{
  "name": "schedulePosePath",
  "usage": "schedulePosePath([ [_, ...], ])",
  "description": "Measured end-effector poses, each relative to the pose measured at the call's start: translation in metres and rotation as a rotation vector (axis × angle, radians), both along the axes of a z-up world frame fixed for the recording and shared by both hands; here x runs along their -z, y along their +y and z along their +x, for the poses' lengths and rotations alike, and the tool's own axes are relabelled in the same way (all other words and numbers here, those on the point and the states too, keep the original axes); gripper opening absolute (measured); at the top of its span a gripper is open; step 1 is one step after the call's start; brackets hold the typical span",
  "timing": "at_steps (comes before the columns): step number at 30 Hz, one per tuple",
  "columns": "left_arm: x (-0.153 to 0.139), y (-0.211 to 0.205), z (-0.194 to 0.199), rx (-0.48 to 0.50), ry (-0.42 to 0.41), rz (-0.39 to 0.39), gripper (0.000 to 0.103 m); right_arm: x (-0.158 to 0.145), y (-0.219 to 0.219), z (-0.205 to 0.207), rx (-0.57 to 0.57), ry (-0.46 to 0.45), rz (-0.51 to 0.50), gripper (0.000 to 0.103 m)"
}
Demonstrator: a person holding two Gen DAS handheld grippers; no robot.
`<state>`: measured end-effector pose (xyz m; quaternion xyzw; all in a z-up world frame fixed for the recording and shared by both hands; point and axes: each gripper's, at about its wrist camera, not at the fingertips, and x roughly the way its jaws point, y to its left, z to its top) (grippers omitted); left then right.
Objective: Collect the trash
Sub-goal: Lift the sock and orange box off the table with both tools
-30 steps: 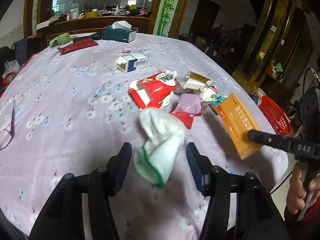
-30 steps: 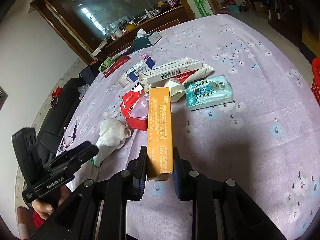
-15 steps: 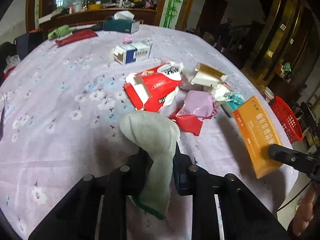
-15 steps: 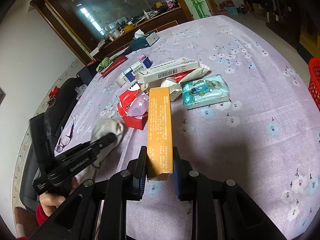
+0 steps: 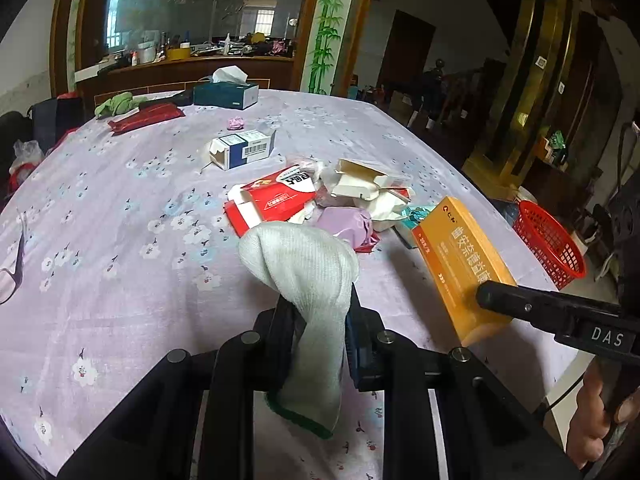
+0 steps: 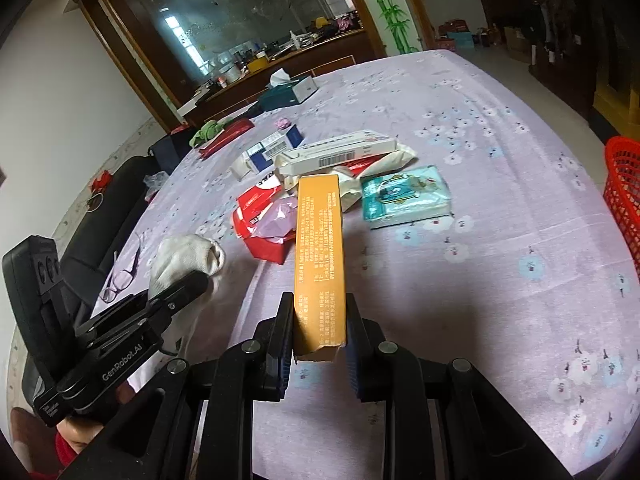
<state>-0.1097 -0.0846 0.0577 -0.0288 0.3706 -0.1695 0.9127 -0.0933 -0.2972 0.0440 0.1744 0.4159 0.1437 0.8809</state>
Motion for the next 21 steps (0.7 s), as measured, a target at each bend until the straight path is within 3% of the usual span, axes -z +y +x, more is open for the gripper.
schedulePosePath([
  [10,-0.002,-0.009,-0.005,0.009,-0.026,0.032,0.021,-0.006,0.008,-0.006,0.020,-0.056,-0.137,0.024],
  [21,-0.001,-0.012,-0.005,0.020,-0.021,0.040,0.021,-0.007,0.006,-0.008,0.022,-0.062,-0.142,0.024],
])
